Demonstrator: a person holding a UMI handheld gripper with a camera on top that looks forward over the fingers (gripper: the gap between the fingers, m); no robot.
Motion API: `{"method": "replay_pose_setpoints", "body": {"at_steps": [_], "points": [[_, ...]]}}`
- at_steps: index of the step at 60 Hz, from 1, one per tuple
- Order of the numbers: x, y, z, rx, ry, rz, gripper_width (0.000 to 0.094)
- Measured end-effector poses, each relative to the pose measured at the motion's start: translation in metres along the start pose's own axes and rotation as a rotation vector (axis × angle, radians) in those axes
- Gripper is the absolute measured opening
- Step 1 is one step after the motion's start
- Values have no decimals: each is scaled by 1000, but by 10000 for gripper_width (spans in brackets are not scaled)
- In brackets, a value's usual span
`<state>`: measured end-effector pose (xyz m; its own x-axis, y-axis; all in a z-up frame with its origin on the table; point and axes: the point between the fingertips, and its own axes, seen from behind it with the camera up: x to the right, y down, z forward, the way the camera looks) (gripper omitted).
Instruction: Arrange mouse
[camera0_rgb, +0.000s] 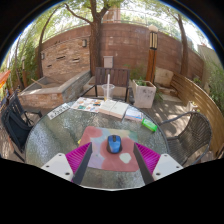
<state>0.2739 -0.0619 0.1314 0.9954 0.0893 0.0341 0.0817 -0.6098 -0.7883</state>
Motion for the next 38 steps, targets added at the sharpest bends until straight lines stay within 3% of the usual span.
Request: {"method": "replay_pose_setpoints", "body": {"at_steps": [19,38], "points": [[-27,27,-130,26,107,-14,852],[-37,33,-165,51,127,6,852]]}}
